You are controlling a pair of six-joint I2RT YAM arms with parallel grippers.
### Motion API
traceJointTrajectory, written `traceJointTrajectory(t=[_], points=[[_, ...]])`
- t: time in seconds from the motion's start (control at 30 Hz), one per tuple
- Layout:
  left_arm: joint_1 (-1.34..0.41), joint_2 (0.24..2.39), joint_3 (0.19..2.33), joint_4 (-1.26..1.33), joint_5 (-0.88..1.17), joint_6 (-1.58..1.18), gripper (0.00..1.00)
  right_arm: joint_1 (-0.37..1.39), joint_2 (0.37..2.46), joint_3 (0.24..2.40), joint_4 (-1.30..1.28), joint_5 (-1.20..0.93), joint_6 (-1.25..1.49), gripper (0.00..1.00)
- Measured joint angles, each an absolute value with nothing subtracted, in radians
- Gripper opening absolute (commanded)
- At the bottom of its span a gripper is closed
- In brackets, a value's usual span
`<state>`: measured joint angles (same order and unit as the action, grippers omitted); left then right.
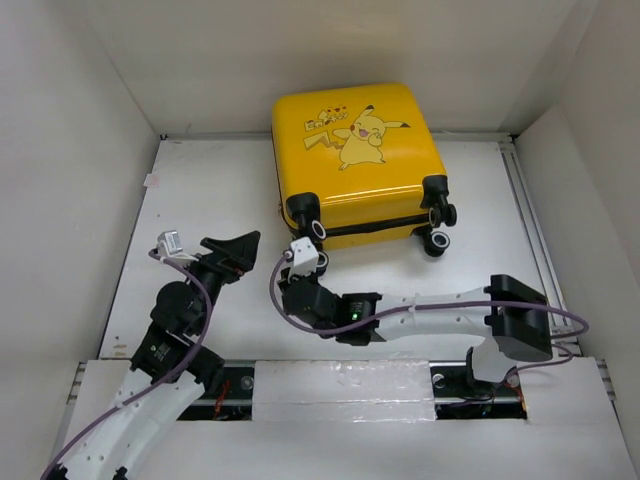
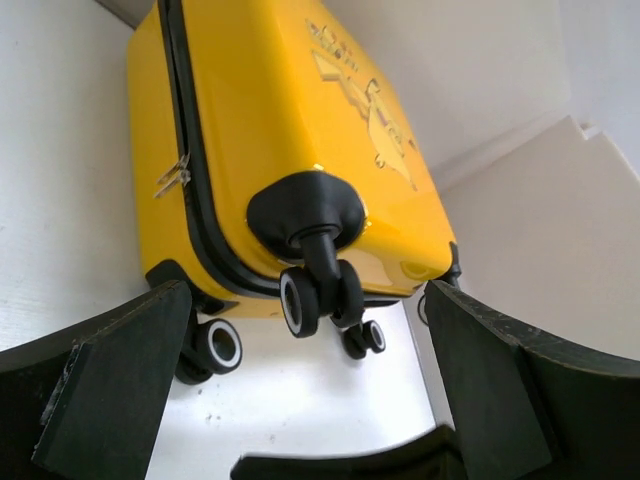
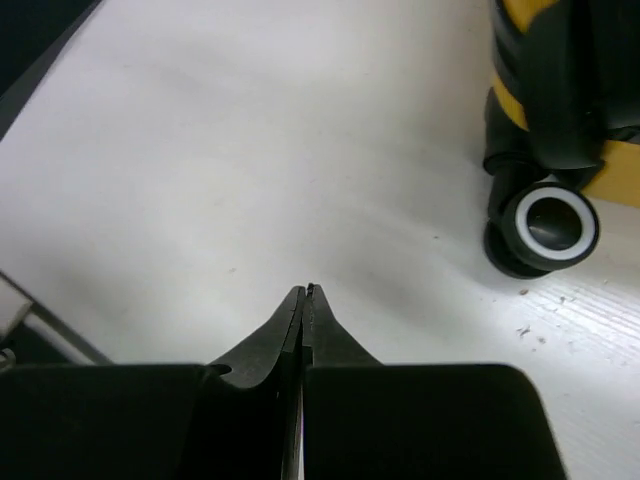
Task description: Pack the luggage
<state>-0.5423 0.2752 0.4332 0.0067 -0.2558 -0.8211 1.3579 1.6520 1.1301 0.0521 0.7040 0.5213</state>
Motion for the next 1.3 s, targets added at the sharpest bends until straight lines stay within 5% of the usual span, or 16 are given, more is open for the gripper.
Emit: traceJointTrajectory(t=[0.17, 0.3, 0.33, 0.4, 0.43, 0.9, 1.3], points=[[-0.542, 0.257, 0.473, -0.02, -0.267, -0.822, 0.99, 1.41, 1.605, 1.126, 0.047, 0.734, 0.537, 0.0], [-0.542, 0.252, 0.501, -0.06, -0.278, -0.821, 0.99, 1.45, 1.496, 1.093, 0.003, 0.777, 0.527, 0.35], [-0.542, 0.254, 0.511, -0.077, -0.278, -0.821, 0.99, 1.457, 1.455, 1.083, -0.021, 0.782, 0.524, 0.57], [-0.542, 0.258, 0.528, -0.106, -0.281, -0.82, 0.99, 1.474, 1.362, 1.073, -0.079, 0.787, 0.516, 0.79], [-0.542, 0.261, 0.538, -0.125, -0.281, -0.819, 0.99, 1.481, 1.309, 1.069, -0.115, 0.787, 0.514, 1.0], [-0.542, 0.234, 0.623, -0.316, -0.268, -0.762, 0.99, 1.56, 0.601, 0.764, -0.397, 0.768, 0.539, 1.0], [-0.542, 0.275, 0.508, -0.227, -0.201, -0.767, 0.99, 1.56, 0.722, 0.719, -0.403, 0.76, 0.506, 1.0]])
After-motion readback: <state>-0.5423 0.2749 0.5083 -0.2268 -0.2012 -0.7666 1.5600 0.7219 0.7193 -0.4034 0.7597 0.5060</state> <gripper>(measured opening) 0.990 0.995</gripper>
